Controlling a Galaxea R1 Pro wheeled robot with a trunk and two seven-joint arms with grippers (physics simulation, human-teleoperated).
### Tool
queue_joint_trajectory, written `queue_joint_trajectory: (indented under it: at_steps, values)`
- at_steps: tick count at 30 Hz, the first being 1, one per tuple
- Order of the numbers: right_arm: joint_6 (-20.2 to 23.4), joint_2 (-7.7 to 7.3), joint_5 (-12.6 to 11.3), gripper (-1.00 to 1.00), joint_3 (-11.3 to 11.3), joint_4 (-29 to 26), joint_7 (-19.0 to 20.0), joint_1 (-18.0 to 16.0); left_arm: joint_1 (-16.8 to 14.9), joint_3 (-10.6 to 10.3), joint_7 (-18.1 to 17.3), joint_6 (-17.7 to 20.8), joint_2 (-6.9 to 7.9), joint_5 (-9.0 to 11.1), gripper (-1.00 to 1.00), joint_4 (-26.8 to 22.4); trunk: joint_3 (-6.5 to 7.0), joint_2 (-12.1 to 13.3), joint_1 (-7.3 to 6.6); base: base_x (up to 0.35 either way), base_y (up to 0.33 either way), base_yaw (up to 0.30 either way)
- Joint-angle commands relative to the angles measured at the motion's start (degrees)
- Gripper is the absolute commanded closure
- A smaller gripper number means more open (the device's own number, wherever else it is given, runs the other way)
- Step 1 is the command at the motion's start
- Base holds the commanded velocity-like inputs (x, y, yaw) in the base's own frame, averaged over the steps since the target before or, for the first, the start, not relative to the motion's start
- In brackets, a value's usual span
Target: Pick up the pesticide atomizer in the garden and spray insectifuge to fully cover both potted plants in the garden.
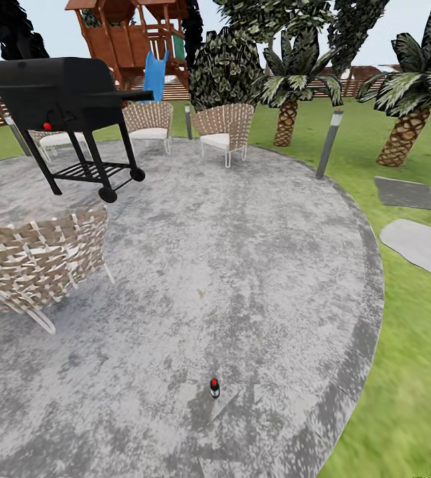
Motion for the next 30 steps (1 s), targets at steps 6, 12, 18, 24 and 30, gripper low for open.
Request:
queue_joint_trajectory:
  at_steps: [6,12,18,24,30]
  values:
    - [-0.2,0.01,0.0,-1.00,-0.1,0.0,0.1,0.0,0.0,-0.1,0.0,-0.1,0.00,0.6,-1.00,0.0,-0.04,0.0,0.02,0.238,0.258,-0.300]
    - [-0.2,0.01,0.0,-1.00,-0.1,0.0,0.1,0.0,0.0,-0.1,0.0,-0.1,0.01,0.6,-1.00,0.0,-0.04,0.0,0.02,0.154,0.305,-0.300]
    - [-0.2,0.01,0.0,-1.00,-0.1,0.0,0.1,0.0,0.0,-0.1,0.0,-0.1,0.01,0.6,-1.00,0.0,-0.04,0.0,0.02,0.142,0.312,-0.300]
    - [-0.2,0.01,0.0,-1.00,-0.1,0.0,0.1,0.0,0.0,-0.1,0.0,-0.1,0.01,0.6,-1.00,0.0,-0.04,0.0,0.02,0.141,0.312,-0.300]
    - [-0.2,0.01,0.0,-1.00,-0.1,0.0,0.1,0.0,0.0,-0.1,0.0,-0.1,0.01,0.6,-1.00,0.0,-0.04,0.0,0.02,0.141,0.312,-0.300]
